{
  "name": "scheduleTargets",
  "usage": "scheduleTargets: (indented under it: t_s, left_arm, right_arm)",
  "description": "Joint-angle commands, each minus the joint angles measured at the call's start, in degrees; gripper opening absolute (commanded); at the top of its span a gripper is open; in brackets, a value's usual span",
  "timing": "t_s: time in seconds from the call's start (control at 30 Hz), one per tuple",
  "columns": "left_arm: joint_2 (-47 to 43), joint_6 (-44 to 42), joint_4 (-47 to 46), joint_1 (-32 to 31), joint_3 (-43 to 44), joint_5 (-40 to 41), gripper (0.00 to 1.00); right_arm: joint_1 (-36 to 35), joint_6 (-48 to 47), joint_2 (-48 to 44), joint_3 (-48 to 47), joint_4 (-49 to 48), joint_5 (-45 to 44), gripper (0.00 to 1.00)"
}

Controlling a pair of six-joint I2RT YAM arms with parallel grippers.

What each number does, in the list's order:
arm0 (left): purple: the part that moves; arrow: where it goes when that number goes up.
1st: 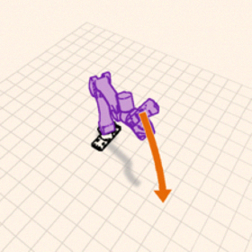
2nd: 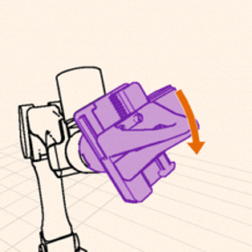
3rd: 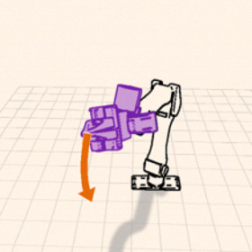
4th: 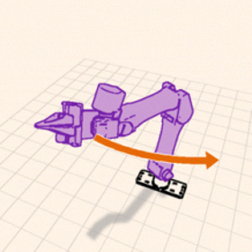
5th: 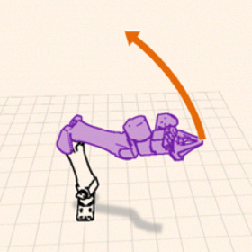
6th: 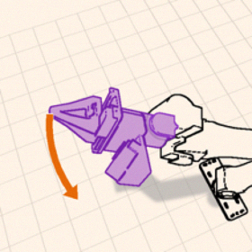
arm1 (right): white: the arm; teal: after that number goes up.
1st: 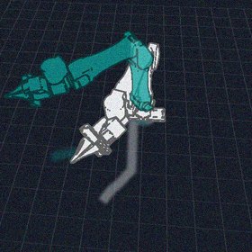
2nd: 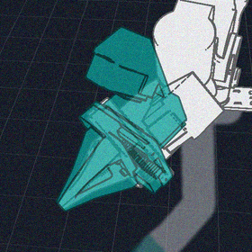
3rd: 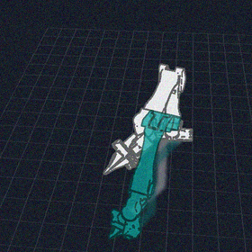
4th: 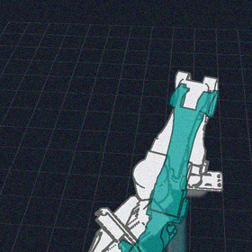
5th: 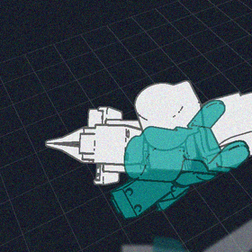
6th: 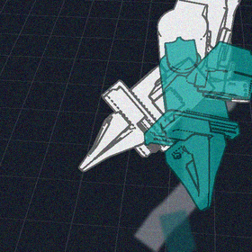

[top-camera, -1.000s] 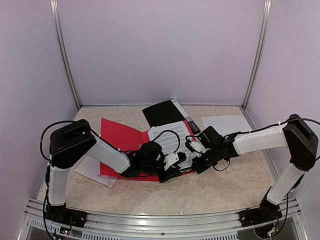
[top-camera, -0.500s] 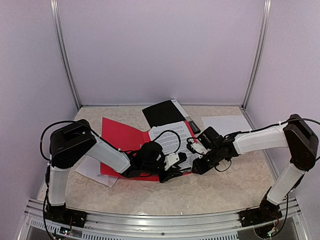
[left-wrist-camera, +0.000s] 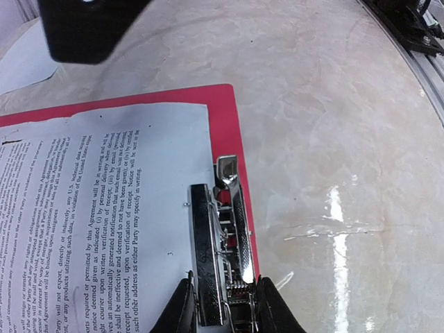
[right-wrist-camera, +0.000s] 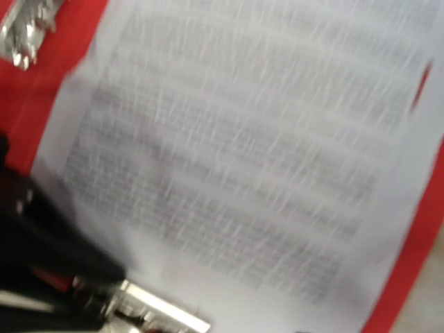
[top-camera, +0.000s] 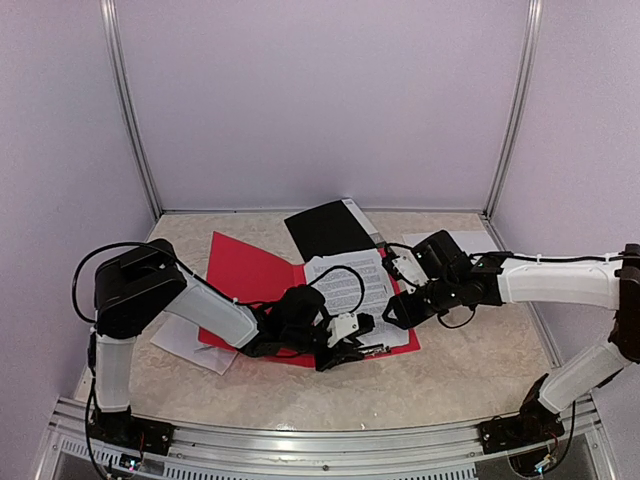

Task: Put the files into the folder
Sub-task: Move the folder with some files to the center of the board, then open the spring clip on the folder with some files.

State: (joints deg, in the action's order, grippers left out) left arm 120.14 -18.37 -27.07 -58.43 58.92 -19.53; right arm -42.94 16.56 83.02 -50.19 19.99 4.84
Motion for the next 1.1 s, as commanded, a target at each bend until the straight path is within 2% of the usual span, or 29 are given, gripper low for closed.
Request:
scheduleTargets:
  t_s: [0.0, 0.13, 0.23, 0.47, 0.57, 0.77, 1.07]
  left_arm:
    - [-1.4, -0.8, 7.2, -2.7, -2.0, -2.8, 0.25]
    - [-1.0, -0.2, 8.9, -6.0, 1.5, -0.2, 0.29]
    - [-0.1, 0.3, 9.7, -8.2, 4.1, 2.5, 0.37]
    - [-4.7, 4.7, 8.0, -8.6, 3.0, 6.3, 0.71]
    - [-8.7, 5.9, 7.6, -8.3, 1.4, 8.1, 0.82]
    - [-17.6, 12.6, 11.6, -5.1, -0.8, 12.5, 0.85]
    - [-27.9, 32.0, 31.0, 5.9, -1.2, 17.9, 0.8]
  right_arm:
    - [0.5, 0.6, -2.8, -1.0, 2.7, -3.7, 0.42]
    - [0.7, 0.9, -3.4, -0.6, 2.8, -4.4, 0.43]
    - [1.2, 1.6, -3.8, -0.1, 2.9, -6.8, 0.44]
    - [4.2, 2.8, -8.4, 1.8, 2.8, -7.8, 0.45]
    - [4.3, 3.0, -9.2, 1.8, 2.7, -7.7, 0.45]
    - [4.2, 3.2, -9.1, 2.1, 0.0, -5.4, 0.45]
    - [1.3, 2.3, -3.9, 1.0, -8.6, -1.8, 0.43]
